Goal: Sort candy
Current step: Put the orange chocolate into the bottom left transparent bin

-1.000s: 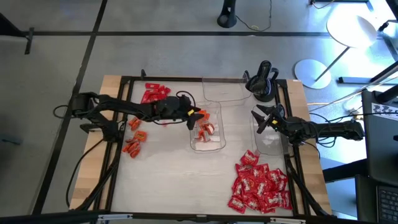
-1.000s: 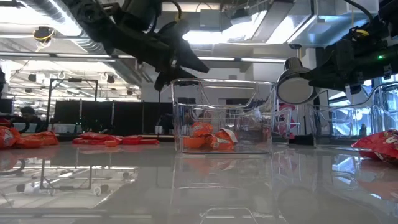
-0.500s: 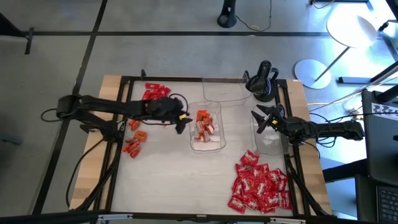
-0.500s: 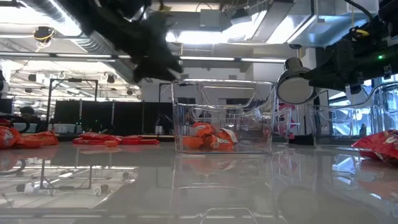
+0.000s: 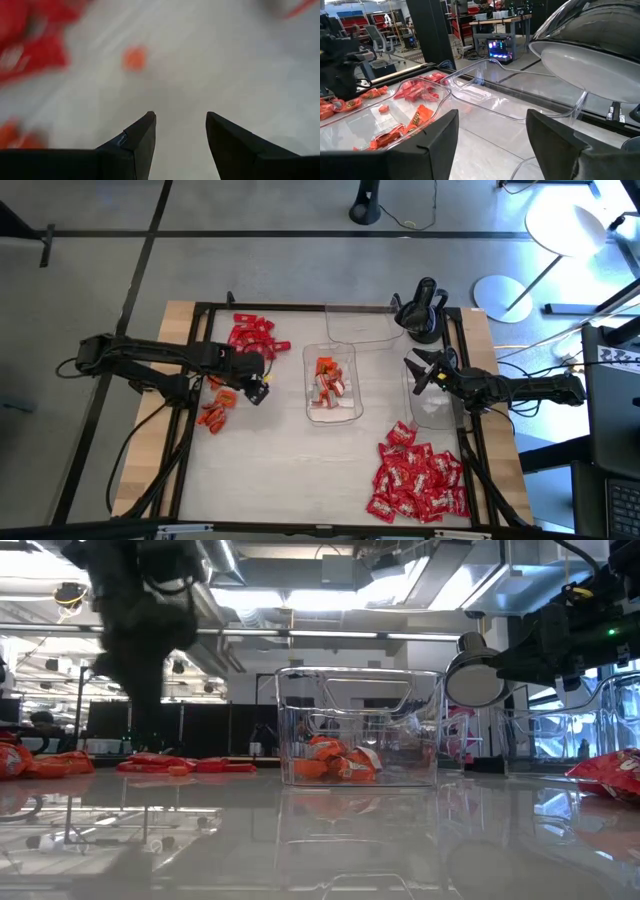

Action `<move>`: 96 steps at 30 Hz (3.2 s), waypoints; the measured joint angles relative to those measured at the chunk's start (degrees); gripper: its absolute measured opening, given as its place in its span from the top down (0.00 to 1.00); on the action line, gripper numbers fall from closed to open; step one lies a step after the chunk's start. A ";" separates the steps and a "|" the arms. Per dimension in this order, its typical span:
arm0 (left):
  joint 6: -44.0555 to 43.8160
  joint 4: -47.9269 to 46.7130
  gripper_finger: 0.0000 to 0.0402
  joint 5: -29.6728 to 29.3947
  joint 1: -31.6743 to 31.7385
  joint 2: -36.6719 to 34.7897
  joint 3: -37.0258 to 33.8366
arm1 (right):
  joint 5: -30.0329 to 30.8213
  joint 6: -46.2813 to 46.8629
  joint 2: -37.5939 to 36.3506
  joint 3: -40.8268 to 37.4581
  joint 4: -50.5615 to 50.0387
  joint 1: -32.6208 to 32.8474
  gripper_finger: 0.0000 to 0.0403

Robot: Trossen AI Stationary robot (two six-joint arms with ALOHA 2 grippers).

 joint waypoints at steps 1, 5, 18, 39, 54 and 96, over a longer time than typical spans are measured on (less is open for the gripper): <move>-1.77 -2.31 0.59 0.02 0.00 0.27 -0.02 | 0.00 0.00 0.01 0.00 0.00 -0.01 0.43; -8.52 -8.11 0.59 0.01 0.00 1.36 -0.07 | 0.02 0.00 -0.01 0.00 0.00 -0.01 0.43; -15.99 -8.48 0.59 -0.11 -1.14 9.02 -2.58 | 0.02 0.00 -0.01 0.00 -0.01 -0.01 0.43; -18.59 -10.85 0.60 -2.19 -3.13 20.75 -2.51 | 0.02 0.02 -0.01 0.01 -0.03 0.00 0.43; -14.41 -11.05 0.92 -2.36 -3.08 20.83 -2.55 | 0.04 0.00 -0.01 0.02 -0.04 -0.01 0.43; 25.83 50.77 0.98 -9.99 -3.67 21.08 12.02 | 0.06 0.01 0.01 0.02 -0.03 -0.01 0.43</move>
